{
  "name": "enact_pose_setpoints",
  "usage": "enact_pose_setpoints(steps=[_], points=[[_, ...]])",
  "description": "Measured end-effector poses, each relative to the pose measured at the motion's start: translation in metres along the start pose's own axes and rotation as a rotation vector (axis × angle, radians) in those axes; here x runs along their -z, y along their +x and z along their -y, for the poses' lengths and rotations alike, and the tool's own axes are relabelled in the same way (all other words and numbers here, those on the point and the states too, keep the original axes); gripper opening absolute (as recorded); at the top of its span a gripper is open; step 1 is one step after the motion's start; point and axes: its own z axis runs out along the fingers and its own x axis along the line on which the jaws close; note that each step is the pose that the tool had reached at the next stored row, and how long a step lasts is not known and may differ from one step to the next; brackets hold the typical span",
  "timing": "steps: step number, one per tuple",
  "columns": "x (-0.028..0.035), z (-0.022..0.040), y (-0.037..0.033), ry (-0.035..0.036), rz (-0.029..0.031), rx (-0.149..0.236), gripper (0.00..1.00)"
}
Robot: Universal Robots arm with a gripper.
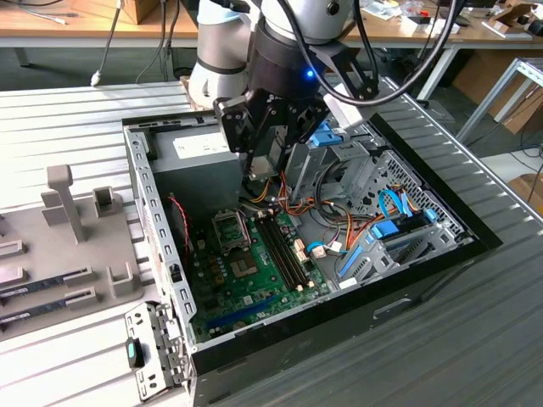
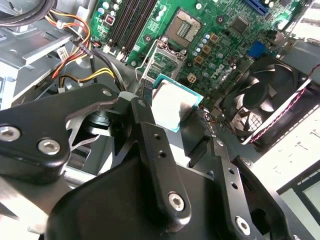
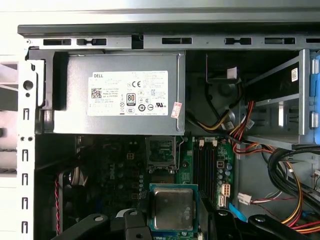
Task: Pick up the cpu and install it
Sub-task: 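Pick up the cpu and move it towards the insertion slot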
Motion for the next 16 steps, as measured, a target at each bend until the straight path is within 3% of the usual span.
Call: enact_pose_setpoints(steps=[16], points=[[-0.0021, 0.0083, -0.0001, -0.0001, 0.0, 0.0, 0.47]])
